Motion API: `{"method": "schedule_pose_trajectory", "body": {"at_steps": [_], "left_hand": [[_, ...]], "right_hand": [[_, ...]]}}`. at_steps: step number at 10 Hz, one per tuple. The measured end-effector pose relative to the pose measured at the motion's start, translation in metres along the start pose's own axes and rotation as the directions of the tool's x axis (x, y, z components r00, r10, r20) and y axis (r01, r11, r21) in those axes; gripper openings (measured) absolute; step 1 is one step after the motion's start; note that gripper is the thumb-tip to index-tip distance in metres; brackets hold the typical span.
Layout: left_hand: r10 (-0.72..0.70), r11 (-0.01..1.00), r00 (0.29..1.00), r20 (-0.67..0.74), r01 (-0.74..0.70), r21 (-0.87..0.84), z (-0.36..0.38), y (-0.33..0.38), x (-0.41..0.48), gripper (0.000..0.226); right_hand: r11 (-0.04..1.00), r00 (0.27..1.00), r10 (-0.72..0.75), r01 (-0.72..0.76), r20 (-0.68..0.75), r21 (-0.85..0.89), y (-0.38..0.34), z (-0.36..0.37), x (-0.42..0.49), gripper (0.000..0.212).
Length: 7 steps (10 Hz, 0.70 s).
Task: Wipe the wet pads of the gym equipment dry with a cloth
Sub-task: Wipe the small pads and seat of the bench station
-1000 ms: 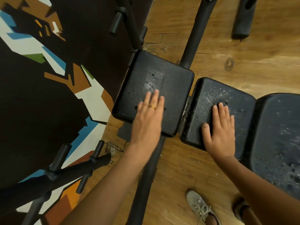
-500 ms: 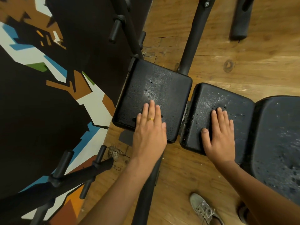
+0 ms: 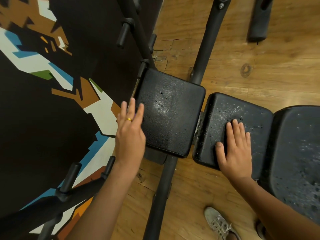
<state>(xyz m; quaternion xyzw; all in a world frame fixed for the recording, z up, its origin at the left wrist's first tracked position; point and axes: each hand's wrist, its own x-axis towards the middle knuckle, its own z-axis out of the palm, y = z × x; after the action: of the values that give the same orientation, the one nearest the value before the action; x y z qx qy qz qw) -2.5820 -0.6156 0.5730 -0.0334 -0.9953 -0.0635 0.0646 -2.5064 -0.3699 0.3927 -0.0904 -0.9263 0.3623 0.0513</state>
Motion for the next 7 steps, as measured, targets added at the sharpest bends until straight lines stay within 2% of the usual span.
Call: {"method": "schedule_pose_trajectory", "body": {"at_steps": [1,2,3,4,5,6,7], "left_hand": [[0.116,0.989,0.992,0.046,-0.12,0.09,0.0,-0.008,0.01,0.065],[0.187,0.971,0.969,0.162,-0.208,0.122,0.0,-0.01,0.01,0.066],[0.131,0.991,0.95,0.284,-0.136,-0.003,-0.009,-0.011,0.009,0.071],[0.147,0.987,0.94,0.309,-0.118,-0.112,-0.012,-0.016,0.01,0.062],[0.17,0.978,0.947,0.272,-0.128,-0.166,-0.008,-0.027,0.014,0.052],[0.156,0.984,0.961,0.227,-0.131,-0.121,-0.002,-0.031,0.009,0.05],[0.113,0.992,0.976,0.186,-0.101,-0.072,0.005,-0.024,0.012,0.057]], "right_hand": [[1.0,1.0,-0.002,0.002,0.003,-0.001,0.0,0.0,0.0,0.068],[1.0,1.0,0.002,-0.002,0.005,-0.005,0.0,0.0,0.0,0.068],[1.0,1.0,0.003,-0.003,0.002,0.001,0.0,0.0,0.0,0.068],[1.0,1.0,0.004,-0.004,0.0,0.012,-0.001,-0.001,0.0,0.068],[1.0,1.0,0.004,-0.004,-0.001,0.015,-0.001,-0.002,0.0,0.068],[1.0,1.0,0.001,-0.001,-0.005,0.016,-0.001,-0.002,0.0,0.068],[1.0,1.0,-0.003,0.003,-0.009,0.021,-0.001,-0.002,0.0,0.068]]}}
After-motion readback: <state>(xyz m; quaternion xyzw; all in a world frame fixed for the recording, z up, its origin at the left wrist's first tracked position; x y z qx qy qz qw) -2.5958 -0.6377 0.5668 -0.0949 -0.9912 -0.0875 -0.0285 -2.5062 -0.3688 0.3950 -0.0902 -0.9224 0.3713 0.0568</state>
